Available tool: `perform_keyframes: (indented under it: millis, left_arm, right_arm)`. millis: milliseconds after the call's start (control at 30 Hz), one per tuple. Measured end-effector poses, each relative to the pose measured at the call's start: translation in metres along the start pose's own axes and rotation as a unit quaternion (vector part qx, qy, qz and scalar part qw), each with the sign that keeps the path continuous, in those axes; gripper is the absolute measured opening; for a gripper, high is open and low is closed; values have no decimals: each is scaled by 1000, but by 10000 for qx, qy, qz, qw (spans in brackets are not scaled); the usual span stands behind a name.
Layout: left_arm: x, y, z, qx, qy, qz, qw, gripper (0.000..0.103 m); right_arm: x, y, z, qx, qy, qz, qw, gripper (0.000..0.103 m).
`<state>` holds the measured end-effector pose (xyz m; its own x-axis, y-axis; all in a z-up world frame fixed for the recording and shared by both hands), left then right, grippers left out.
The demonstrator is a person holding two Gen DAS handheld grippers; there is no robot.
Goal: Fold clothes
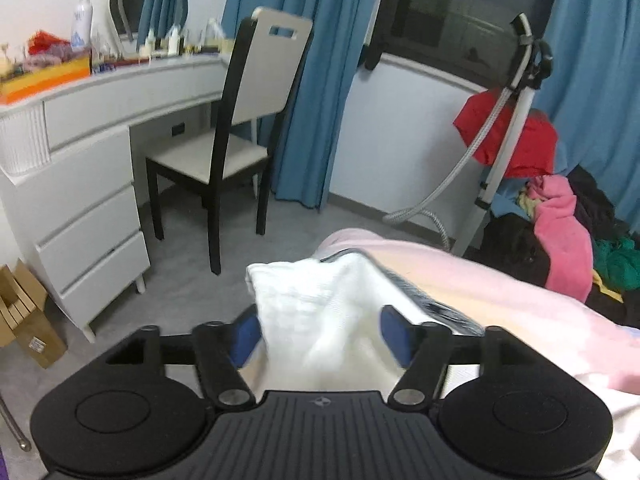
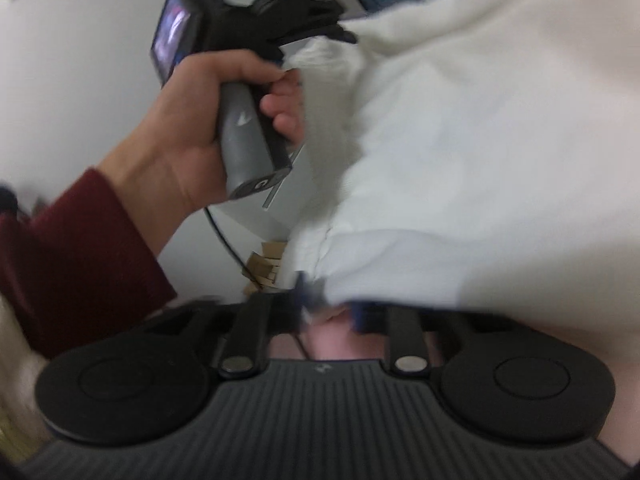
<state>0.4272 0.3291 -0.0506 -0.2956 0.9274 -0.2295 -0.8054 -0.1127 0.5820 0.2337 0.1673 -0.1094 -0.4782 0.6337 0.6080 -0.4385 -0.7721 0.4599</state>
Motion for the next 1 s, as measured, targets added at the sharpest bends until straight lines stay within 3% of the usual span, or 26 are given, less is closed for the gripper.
perform_keyframes:
  millis: [33, 167, 300, 533, 600, 767, 1000]
  left_arm:
    - [-4, 16, -2, -105, -5, -75, 9999, 82]
    - [-30, 81, -26, -310, -162, -352, 9988, 83]
    - [-62, 162, -75, -506, -474, -666, 9954, 84]
    - [-111, 273, -180, -503, -589, -1463, 9862, 87]
    - [-123, 287, -202, -390, -648, -1645, 9835, 87]
    - [-172, 303, -225, -405, -1242, -1831, 9744, 88]
    - [-228, 235, -193, -222, -1173, -1867, 9751, 89]
  right_arm:
    - [9, 13, 0, -69, 196, -28, 9998, 63]
    - [37, 75, -4, -377, 920, -315, 9945, 63]
    - [49, 152, -10, -757, 1491, -841, 9823, 63]
    - [9, 319, -33, -1381, 2029, -2006, 9484, 63]
    - [-10, 359, -47, -1501, 2048, -2346, 9383, 63]
    - [-61, 404, -60, -1743, 1601, -2931, 9263, 63]
    - [-125, 403, -65, -1991, 1029, -3279, 9177, 63]
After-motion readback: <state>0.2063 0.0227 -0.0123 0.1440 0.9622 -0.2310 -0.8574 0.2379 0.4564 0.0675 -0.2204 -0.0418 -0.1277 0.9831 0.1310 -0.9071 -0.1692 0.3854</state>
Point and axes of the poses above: each gripper's, at about its wrist camera, not at the fingertips, and y roughly against the way its jaws point, x to its left, z to its top, the point moved 6 cm from there along -y, roughly the way its jaws point, and after that the axes turned 5 degrees about y, right-handed, at the moved point
